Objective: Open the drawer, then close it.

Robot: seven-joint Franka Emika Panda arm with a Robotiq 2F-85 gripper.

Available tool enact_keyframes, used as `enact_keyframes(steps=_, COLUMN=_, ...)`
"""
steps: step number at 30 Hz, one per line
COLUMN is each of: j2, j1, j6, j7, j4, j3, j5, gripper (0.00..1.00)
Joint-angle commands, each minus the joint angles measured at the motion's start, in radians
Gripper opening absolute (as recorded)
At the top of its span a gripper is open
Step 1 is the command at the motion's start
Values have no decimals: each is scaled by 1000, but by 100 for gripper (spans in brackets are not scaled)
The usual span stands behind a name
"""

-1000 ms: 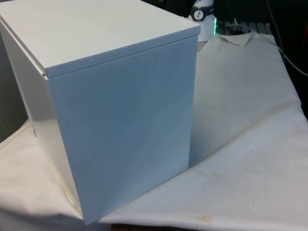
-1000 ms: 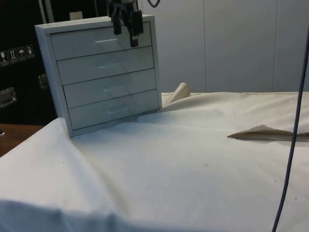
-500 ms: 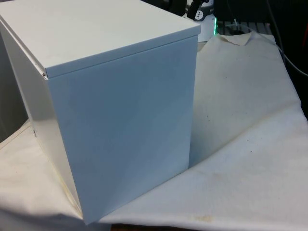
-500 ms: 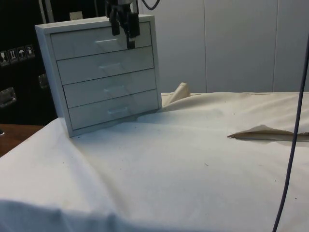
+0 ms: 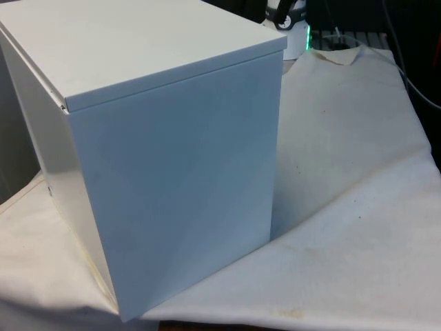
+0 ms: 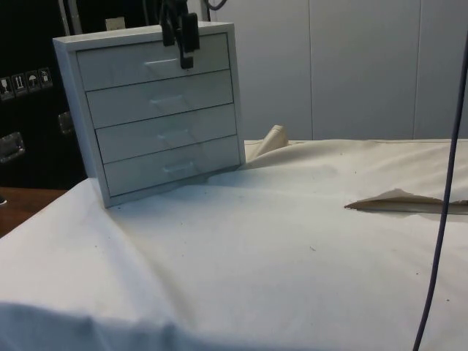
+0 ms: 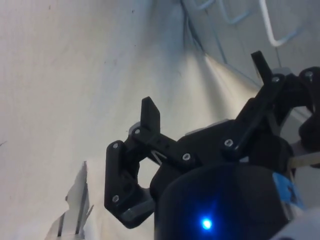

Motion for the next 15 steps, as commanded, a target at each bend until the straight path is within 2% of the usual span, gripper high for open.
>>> enact_keyframes(steps=1, j2=5, j1=1, j6=5, j7=22, j4=5, j3=-1, j5=-19, gripper=100)
enact_keyframes(steps=6, j2=7, j1=1, j6=10, j7=67, j4=5, j3=-1, j5=-62, gripper=100)
enact_keyframes(steps=7, j2=0, j1=1, j6=0, j7=57, j4=1, j3=1, j5=-49, gripper=100)
enact_keyframes(steps=8, j2=7, j1=1, j6=11, j7=87, j4=4, j3=0, j5=-83, gripper=100)
enact_keyframes(steps=14, j2=-1, j1=5, j6=14, j7=156, j4=-2, j3=9, j5=-158, gripper=100)
enact_keyframes(steps=15, j2=0, j1=3, j6=1, j7=136, j4=-1, j3=10, j5=-131, gripper=100)
